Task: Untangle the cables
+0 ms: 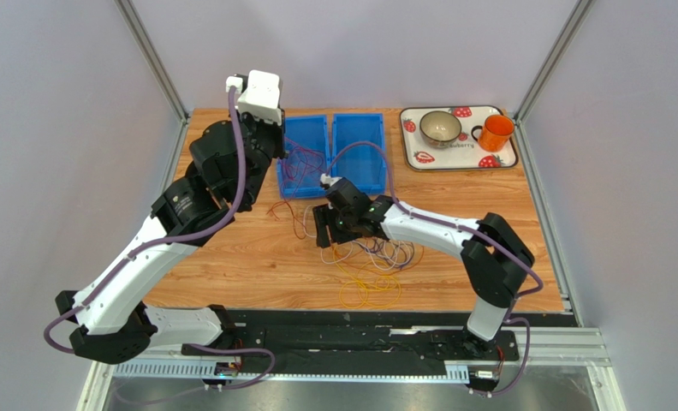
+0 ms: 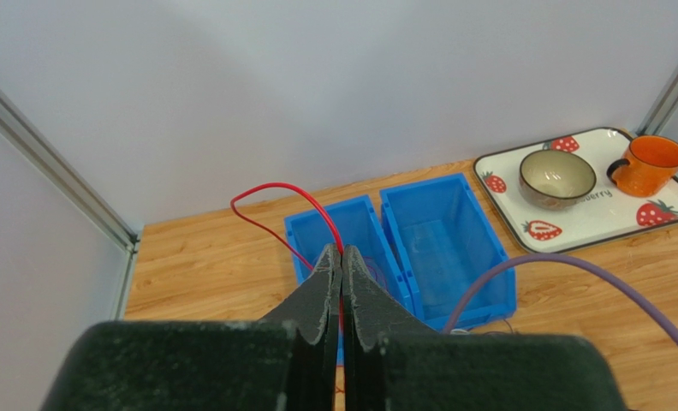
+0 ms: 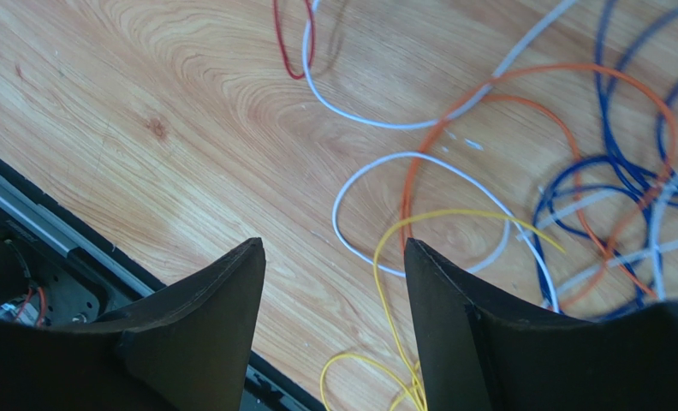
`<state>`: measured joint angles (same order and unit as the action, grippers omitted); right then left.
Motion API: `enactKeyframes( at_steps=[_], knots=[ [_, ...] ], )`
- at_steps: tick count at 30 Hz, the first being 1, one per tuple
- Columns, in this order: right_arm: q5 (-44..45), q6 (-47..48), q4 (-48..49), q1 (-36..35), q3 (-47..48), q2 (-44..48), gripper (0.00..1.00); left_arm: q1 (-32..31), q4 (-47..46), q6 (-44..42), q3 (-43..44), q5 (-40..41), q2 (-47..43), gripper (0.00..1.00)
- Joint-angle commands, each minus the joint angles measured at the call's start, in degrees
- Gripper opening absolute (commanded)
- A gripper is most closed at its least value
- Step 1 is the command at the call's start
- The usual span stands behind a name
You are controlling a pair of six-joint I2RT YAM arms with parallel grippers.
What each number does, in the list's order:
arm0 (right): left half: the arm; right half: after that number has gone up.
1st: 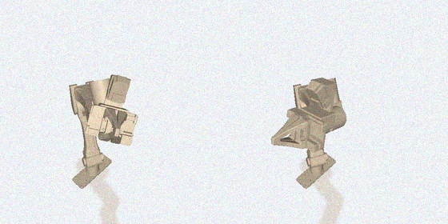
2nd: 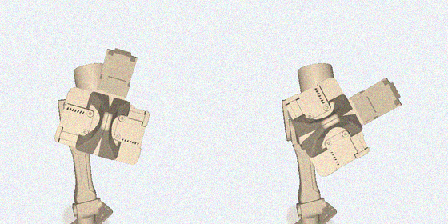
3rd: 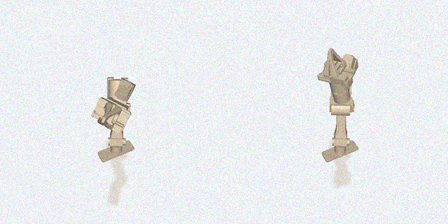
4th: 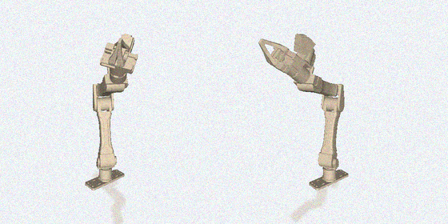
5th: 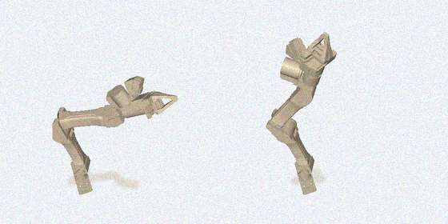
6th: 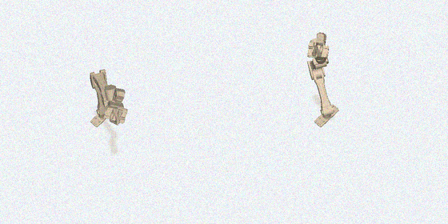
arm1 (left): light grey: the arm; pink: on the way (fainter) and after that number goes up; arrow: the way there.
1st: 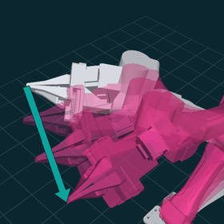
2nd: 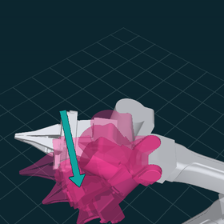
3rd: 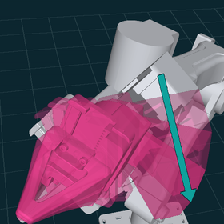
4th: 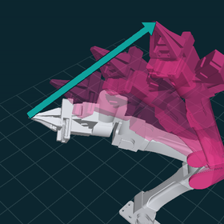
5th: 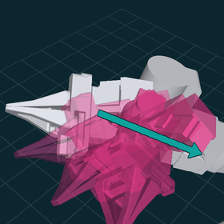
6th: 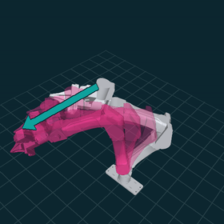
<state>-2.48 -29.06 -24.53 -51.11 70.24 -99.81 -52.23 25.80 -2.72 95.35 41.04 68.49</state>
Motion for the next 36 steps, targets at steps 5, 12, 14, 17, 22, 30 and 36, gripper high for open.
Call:
enactKeyframes(
  at_steps=[5,12,14,17,22,30,36],
  knots=[
    [-2.53,12.51,4.93,-0.92,6.4,-7.24,0.64,0.2,0.3,0.44,-2.36,0.89,-3.19,0.0],
    [-0.5,19.39,7.83,-1.97,7.37,-9.17,0.67,0.2,0.3,0.44,-3.24,0.45,-3.27,0.0],
    [-1.21,20.35,9.67,-1.97,7.11,-9.17,0.68,0.2,0.3,0.61,-3.33,0.45,-3.19,0.0],
    [-2.35,22.2,11.7,-1.97,6.84,-10.14,0.69,0.2,0.13,0.44,-3.42,0.62,-3.1,0.0],
    [-2.97,25.01,12.4,-1.97,8.42,-13.3,0.7,0.2,0.13,0.17,-3.42,0.54,-2.92,0.0],
    [-3.23,26.69,14.34,-2.06,8.87,-15.68,0.68,0.2,0.21,-0.27,-3.24,0.36,-2.48,0.0],
    [-3.41,25.9,15.74,-1.97,6.24,-14.1,0.33,0.2,-0.14,-1.06,-2.89,0.8,-1.78,0.0]
  ],
)
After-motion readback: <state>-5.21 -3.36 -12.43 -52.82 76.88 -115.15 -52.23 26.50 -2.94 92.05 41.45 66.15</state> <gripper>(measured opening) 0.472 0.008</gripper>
